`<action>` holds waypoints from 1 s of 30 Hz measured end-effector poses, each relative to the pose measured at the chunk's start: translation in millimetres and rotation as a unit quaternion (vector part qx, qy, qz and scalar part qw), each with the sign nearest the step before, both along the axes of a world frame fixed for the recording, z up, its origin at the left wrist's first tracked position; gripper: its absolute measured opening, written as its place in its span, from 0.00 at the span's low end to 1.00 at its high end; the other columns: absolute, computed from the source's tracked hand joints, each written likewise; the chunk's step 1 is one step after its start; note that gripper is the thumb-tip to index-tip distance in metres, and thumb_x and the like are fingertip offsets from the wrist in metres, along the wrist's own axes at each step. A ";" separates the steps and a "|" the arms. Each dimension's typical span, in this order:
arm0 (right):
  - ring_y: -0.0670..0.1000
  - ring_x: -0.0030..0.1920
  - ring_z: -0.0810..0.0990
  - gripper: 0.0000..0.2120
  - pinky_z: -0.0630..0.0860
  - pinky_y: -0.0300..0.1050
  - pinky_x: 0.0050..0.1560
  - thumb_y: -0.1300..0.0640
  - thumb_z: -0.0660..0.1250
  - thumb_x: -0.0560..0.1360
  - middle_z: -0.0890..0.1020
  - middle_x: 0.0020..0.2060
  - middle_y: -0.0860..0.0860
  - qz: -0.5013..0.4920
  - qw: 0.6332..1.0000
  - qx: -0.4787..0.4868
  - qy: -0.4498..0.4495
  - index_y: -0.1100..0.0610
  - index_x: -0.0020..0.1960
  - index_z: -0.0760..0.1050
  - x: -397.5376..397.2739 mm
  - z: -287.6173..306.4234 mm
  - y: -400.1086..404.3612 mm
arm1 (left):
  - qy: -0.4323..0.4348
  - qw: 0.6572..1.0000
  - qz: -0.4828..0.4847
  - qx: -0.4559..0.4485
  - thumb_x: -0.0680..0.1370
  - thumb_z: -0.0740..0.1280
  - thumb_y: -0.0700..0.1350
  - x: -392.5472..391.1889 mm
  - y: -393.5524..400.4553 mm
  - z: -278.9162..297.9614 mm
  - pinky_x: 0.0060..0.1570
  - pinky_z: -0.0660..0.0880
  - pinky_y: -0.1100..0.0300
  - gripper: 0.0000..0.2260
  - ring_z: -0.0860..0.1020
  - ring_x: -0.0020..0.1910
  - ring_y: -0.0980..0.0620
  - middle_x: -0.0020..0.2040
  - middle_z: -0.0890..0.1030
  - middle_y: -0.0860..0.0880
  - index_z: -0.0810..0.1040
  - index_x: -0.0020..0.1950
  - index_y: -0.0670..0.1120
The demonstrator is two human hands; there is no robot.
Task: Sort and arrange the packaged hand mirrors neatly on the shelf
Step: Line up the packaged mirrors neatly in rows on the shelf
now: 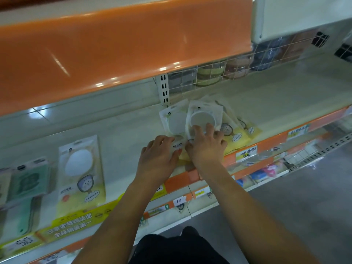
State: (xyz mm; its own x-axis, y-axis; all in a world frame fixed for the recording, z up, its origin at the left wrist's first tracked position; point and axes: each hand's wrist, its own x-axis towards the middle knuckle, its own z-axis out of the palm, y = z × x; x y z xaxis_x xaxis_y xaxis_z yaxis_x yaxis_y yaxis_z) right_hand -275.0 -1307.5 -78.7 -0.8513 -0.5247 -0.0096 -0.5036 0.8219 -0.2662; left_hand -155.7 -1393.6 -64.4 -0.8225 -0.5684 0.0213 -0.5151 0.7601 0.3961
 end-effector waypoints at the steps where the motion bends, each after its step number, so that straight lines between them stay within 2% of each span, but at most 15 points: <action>1: 0.62 0.62 0.65 0.19 0.64 0.57 0.58 0.47 0.65 0.74 0.64 0.68 0.53 0.006 1.000 -0.009 0.006 0.45 0.64 0.67 0.7 0.7 0.9 | -0.002 1.000 0.000 0.001 0.80 0.59 0.54 1.0 -0.8 -0.9 0.61 0.67 0.50 0.18 0.70 0.64 0.48 0.66 0.71 0.51 0.68 0.69 0.51; 5: 0.61 0.59 0.67 0.14 0.64 0.53 0.52 0.54 0.63 0.76 0.69 0.64 0.51 0.018 0.999 -0.040 0.011 0.48 0.61 0.72 -2.9 3.3 5.9 | -0.015 1.000 -0.006 0.001 0.79 0.60 0.54 3.8 -5.9 -4.7 0.61 0.66 0.52 0.20 0.69 0.64 0.49 0.66 0.70 0.52 0.67 0.70 0.52; 9: 0.61 0.61 0.67 0.16 0.63 0.51 0.50 0.58 0.63 0.76 0.71 0.64 0.50 0.024 0.997 -0.077 -0.011 0.47 0.62 0.75 -8.3 8.4 12.1 | -0.015 1.000 0.001 0.005 0.79 0.60 0.54 9.9 -10.1 -8.3 0.60 0.66 0.53 0.20 0.70 0.64 0.49 0.66 0.70 0.53 0.67 0.70 0.53; 11: 0.62 0.61 0.67 0.17 0.66 0.52 0.51 0.59 0.64 0.75 0.71 0.64 0.50 0.026 0.994 -0.107 -0.010 0.47 0.63 0.76 -8.1 9.5 16.0 | -0.012 1.000 0.007 0.006 0.79 0.60 0.53 10.8 -11.2 -8.2 0.61 0.66 0.53 0.20 0.70 0.64 0.49 0.66 0.69 0.53 0.67 0.70 0.53; 13: 0.63 0.62 0.66 0.17 0.72 0.58 0.53 0.60 0.65 0.74 0.70 0.67 0.52 0.029 0.992 -0.121 -0.001 0.47 0.61 0.77 -6.7 9.4 18.8 | -0.012 1.000 0.014 0.013 0.79 0.60 0.53 10.1 -11.4 -7.6 0.62 0.66 0.53 0.20 0.69 0.64 0.49 0.67 0.69 0.53 0.67 0.70 0.53; 17: 0.66 0.66 0.62 0.18 0.67 0.61 0.59 0.55 0.67 0.72 0.62 0.72 0.56 0.042 0.998 -0.051 0.006 0.45 0.61 0.74 -9.3 6.5 19.8 | -0.006 1.000 0.023 0.017 0.79 0.60 0.53 8.5 -8.6 -8.7 0.62 0.65 0.53 0.20 0.69 0.64 0.49 0.67 0.69 0.53 0.67 0.70 0.53; 22: 0.68 0.68 0.59 0.24 0.64 0.61 0.61 0.36 0.64 0.73 0.53 0.75 0.59 0.027 1.000 -0.001 0.003 0.41 0.66 0.64 -11.5 2.8 9.5 | -0.004 1.000 0.026 0.014 0.79 0.60 0.53 3.2 -4.2 -5.1 0.62 0.66 0.52 0.20 0.69 0.65 0.49 0.67 0.69 0.52 0.67 0.70 0.52; 24: 0.68 0.68 0.58 0.25 0.62 0.61 0.61 0.35 0.62 0.74 0.51 0.75 0.58 0.023 0.999 0.026 -0.002 0.40 0.68 0.61 -11.0 0.8 6.6 | -0.002 1.000 0.026 0.014 0.79 0.60 0.54 0.6 -2.1 -3.7 0.63 0.66 0.51 0.19 0.69 0.65 0.49 0.67 0.70 0.52 0.67 0.70 0.52; 27: 0.67 0.66 0.61 0.22 0.64 0.61 0.60 0.40 0.63 0.75 0.56 0.73 0.56 0.034 0.999 0.009 0.012 0.40 0.66 0.62 -10.8 -1.1 6.8 | 0.002 1.000 0.024 0.012 0.79 0.60 0.53 -0.6 -1.2 -2.7 0.63 0.66 0.51 0.19 0.69 0.65 0.49 0.67 0.70 0.52 0.67 0.69 0.52; 30: 0.63 0.60 0.64 0.14 0.66 0.57 0.55 0.48 0.64 0.75 0.64 0.65 0.54 0.035 0.999 -0.032 0.022 0.44 0.60 0.69 -14.5 -0.3 10.0 | 0.008 0.999 0.026 0.017 0.79 0.60 0.53 0.9 -2.7 -2.6 0.64 0.66 0.52 0.19 0.69 0.65 0.50 0.67 0.70 0.53 0.67 0.70 0.52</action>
State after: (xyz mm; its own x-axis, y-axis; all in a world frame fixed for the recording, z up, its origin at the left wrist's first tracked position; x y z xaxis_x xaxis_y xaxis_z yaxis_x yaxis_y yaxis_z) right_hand -289.5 -1297.5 -79.1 -0.8116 -0.5810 0.0619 -0.5711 0.7664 -0.2942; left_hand -154.8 -1396.3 -67.0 -0.7917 -0.6108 0.0140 -0.5471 0.7190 0.4287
